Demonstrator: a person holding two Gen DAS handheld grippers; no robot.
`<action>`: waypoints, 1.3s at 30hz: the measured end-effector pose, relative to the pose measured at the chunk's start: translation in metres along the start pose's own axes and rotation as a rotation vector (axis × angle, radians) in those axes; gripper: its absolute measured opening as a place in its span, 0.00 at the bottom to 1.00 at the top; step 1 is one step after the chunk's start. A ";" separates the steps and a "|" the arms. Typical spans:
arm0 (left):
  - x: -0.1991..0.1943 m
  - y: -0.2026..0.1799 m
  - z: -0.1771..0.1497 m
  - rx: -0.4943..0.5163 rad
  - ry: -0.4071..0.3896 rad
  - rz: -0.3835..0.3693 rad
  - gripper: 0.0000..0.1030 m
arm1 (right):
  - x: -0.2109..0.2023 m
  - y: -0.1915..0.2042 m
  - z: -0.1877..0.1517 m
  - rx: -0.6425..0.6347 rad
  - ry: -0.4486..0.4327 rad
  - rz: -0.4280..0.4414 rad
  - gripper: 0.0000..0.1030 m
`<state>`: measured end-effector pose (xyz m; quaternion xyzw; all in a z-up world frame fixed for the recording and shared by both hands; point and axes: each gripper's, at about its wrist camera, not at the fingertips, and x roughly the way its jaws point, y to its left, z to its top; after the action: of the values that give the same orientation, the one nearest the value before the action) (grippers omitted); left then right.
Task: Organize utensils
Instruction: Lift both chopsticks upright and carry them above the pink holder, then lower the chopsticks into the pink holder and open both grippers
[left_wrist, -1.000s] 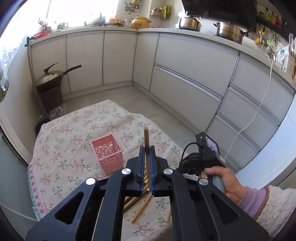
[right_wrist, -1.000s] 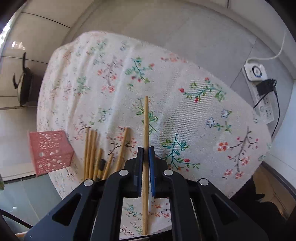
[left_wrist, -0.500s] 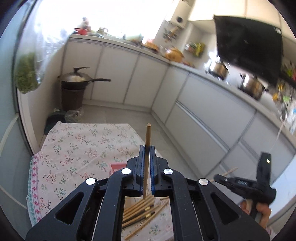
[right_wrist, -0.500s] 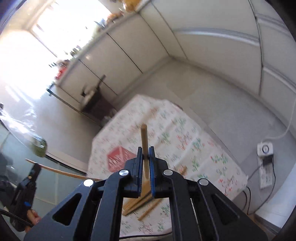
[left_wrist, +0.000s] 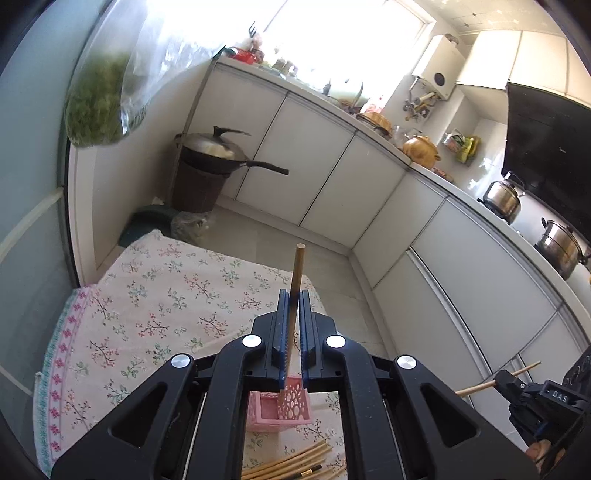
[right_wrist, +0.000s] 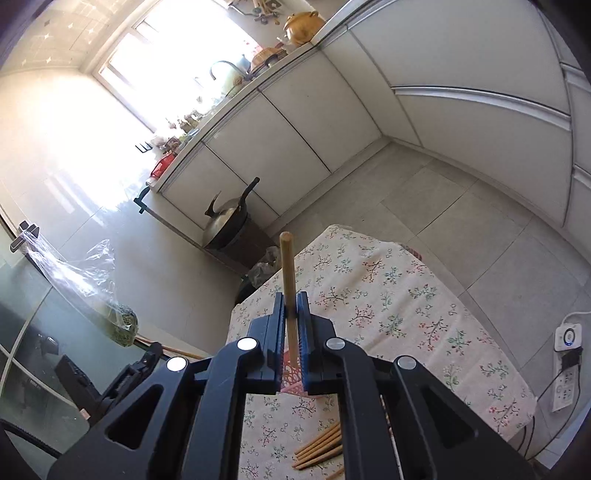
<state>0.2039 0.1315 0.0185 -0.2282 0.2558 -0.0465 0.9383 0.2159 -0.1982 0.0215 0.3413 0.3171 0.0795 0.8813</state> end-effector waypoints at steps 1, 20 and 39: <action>0.011 0.004 -0.003 -0.017 0.033 -0.011 0.06 | 0.002 0.000 -0.001 -0.003 0.003 -0.001 0.06; -0.073 0.031 0.014 -0.151 -0.081 0.034 0.43 | 0.061 0.013 -0.015 -0.004 0.102 -0.040 0.07; -0.049 -0.014 -0.016 0.056 0.035 0.029 0.51 | 0.088 0.031 -0.034 -0.076 0.155 -0.019 0.37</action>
<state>0.1534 0.1220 0.0350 -0.1974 0.2739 -0.0440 0.9403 0.2668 -0.1246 -0.0221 0.2976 0.3842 0.1093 0.8671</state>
